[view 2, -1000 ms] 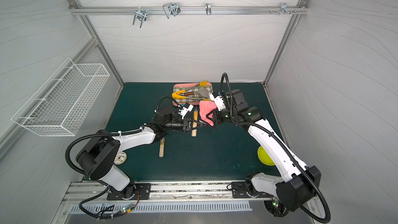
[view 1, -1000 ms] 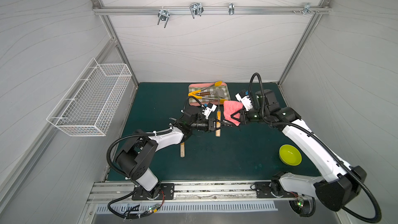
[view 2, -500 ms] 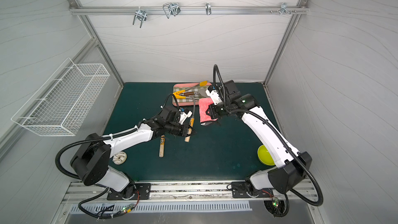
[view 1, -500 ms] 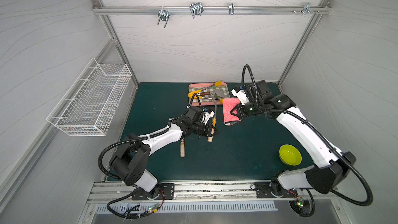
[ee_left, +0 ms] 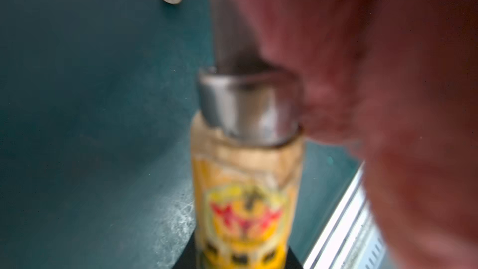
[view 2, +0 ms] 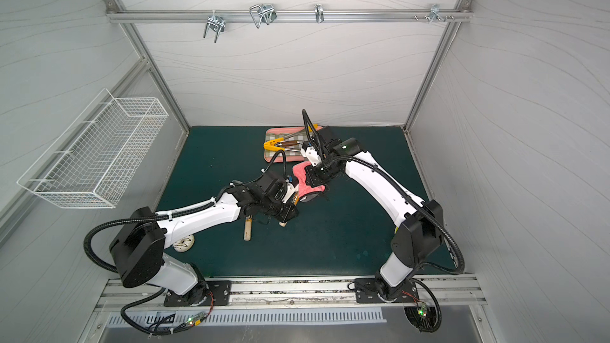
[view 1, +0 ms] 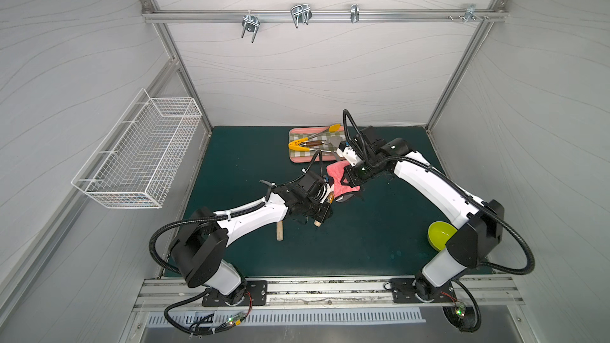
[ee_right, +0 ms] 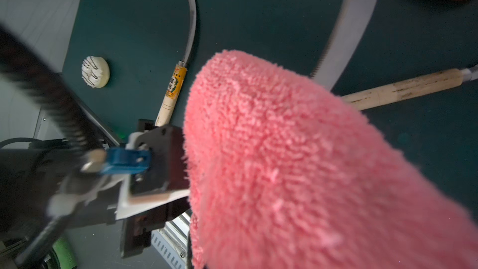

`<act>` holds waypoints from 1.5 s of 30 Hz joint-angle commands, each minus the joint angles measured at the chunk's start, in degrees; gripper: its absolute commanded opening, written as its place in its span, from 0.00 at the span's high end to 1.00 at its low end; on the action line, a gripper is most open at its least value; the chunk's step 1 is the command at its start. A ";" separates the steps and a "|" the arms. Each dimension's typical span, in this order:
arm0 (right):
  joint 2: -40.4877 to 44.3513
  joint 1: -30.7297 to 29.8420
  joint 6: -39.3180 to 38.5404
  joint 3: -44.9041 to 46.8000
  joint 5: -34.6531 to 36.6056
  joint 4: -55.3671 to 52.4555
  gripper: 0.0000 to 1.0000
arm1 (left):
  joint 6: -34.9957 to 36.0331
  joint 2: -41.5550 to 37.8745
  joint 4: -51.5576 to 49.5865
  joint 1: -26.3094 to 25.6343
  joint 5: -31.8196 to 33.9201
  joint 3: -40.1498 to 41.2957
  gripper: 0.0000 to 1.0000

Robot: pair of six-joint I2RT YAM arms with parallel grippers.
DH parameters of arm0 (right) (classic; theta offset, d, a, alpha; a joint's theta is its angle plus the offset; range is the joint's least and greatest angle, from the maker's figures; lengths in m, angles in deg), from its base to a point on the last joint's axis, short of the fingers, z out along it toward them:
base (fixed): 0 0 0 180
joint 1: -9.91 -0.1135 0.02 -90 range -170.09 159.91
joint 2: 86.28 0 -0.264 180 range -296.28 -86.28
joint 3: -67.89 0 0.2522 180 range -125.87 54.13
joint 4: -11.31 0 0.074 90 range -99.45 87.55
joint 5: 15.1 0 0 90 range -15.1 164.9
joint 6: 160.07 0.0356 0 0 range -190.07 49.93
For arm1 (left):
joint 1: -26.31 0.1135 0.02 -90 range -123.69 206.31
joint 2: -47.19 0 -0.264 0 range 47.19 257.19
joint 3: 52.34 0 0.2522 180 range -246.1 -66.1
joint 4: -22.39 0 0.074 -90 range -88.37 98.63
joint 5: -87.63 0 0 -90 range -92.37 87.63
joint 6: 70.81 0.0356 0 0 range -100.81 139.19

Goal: Wipe small sickles with rags
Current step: Wipe the small sickle.

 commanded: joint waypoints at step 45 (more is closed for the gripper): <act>11.50 4.87 3.64 2.96 2.89 -4.47 1.00 | 6.95 -4.63 0.52 -8.44 15.67 1.67 1.00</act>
